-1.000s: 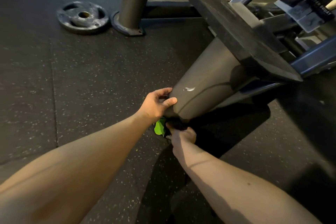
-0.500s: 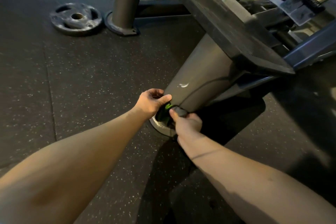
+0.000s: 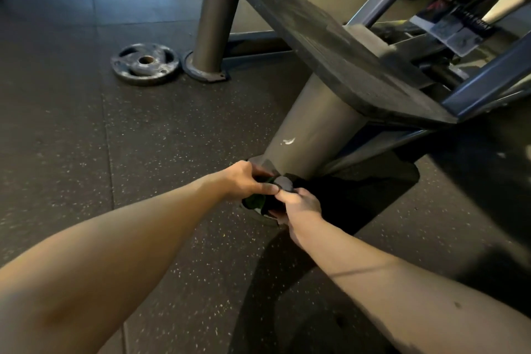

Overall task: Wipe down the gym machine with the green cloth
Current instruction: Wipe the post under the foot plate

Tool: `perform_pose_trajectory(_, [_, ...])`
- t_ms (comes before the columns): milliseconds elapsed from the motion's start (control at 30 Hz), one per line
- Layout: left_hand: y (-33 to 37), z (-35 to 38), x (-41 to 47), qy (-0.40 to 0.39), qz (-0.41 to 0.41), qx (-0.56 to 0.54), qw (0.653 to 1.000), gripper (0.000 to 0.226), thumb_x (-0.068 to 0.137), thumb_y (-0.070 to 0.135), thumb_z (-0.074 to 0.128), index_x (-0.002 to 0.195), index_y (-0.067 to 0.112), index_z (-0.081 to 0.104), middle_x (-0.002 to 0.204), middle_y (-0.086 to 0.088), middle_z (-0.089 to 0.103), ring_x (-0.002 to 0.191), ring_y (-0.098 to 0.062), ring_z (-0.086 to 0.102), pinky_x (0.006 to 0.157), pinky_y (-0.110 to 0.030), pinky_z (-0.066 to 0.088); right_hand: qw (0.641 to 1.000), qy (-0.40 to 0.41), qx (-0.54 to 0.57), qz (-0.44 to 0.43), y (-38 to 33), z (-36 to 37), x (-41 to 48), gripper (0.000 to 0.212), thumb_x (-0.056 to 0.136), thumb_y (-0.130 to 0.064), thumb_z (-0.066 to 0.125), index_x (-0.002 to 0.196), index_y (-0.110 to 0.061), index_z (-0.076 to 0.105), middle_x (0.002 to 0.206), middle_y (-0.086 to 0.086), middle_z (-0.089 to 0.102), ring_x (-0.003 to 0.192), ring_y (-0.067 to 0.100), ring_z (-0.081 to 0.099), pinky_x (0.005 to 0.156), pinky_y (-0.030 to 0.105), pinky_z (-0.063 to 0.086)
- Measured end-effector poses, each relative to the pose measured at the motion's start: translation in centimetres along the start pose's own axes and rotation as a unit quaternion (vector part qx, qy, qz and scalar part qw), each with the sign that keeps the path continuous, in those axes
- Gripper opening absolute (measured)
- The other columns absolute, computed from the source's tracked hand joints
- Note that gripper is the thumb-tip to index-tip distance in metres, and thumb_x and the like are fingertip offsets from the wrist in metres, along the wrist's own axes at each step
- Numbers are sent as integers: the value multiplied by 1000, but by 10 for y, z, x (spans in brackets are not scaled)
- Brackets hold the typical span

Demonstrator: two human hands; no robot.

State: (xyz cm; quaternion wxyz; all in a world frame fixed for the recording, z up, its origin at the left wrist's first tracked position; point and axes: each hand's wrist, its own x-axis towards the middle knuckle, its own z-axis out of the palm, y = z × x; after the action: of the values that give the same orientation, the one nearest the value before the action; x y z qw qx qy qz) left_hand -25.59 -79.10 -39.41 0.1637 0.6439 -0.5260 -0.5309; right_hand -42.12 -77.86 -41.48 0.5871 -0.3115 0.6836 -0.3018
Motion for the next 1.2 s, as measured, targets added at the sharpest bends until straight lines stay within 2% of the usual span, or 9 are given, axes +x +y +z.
perform_pose_trajectory(267, [43,-8,-28,27,52,61,996,30,89,25,79,116,18,71,107,3,72,102,-13,68,90,-27,56,991,-108,-30,-69,-12,-43,-27,29,85,-22,80,109,-19,65,114,11,71,105,27,69,99,49,56])
perform_pose_trajectory(400, [45,-14,-37,92,60,95,989,11,90,21,75,98,18,67,86,4,66,79,-13,63,60,-17,46,970,-137,-139,-147,-25,-47,-32,32,86,-26,80,115,-27,66,108,-2,73,106,16,68,98,40,55])
perform_pose_trajectory(467, [45,-15,-41,122,58,114,984,8,92,22,73,93,19,65,86,3,62,78,-13,60,62,-21,46,953,-174,-165,-183,-32,-46,-36,18,89,-28,78,103,-18,73,94,-2,76,94,15,71,89,40,57])
perform_pose_trajectory(600, [43,-18,-41,203,65,156,965,28,89,35,76,111,22,64,108,3,58,98,-16,62,79,-28,54,946,-142,-155,-246,-41,-36,-36,30,90,-27,75,74,-6,61,65,-3,53,67,8,54,68,29,43])
perform_pose_trajectory(667, [48,-16,-42,210,45,39,976,34,90,42,75,111,19,62,104,0,62,87,-14,63,67,-26,53,947,-121,-148,-259,-48,-30,-35,10,93,-23,72,90,-13,72,81,-7,67,85,8,63,80,28,52])
perform_pose_trajectory(767, [52,-13,-44,114,39,-94,988,39,92,41,74,116,13,63,101,-9,66,82,-19,66,66,-28,57,962,-126,-103,-219,-57,-19,-35,35,97,-9,64,132,-14,68,122,3,70,117,21,62,106,41,50])
perform_pose_trajectory(900, [50,-10,-44,141,119,-100,978,28,89,28,79,107,8,72,98,-12,72,82,-16,66,70,-27,59,973,-149,-30,-172,-60,-14,-32,47,95,-4,63,140,-13,59,135,2,62,128,23,56,112,41,44])
perform_pose_trajectory(1067, [63,-11,-38,215,159,-136,954,13,96,15,70,106,8,75,88,4,72,72,5,67,64,-10,51,959,69,-40,-272,-72,-30,-29,25,93,-18,73,118,-19,72,122,5,65,117,24,61,95,27,50])
perform_pose_trajectory(1200, [79,-17,-21,333,196,-161,908,25,102,22,61,125,18,71,108,10,70,100,0,65,89,-19,53,955,165,-77,-233,-81,-32,-18,74,95,-33,69,157,-20,30,152,19,40,137,39,44,112,45,40])
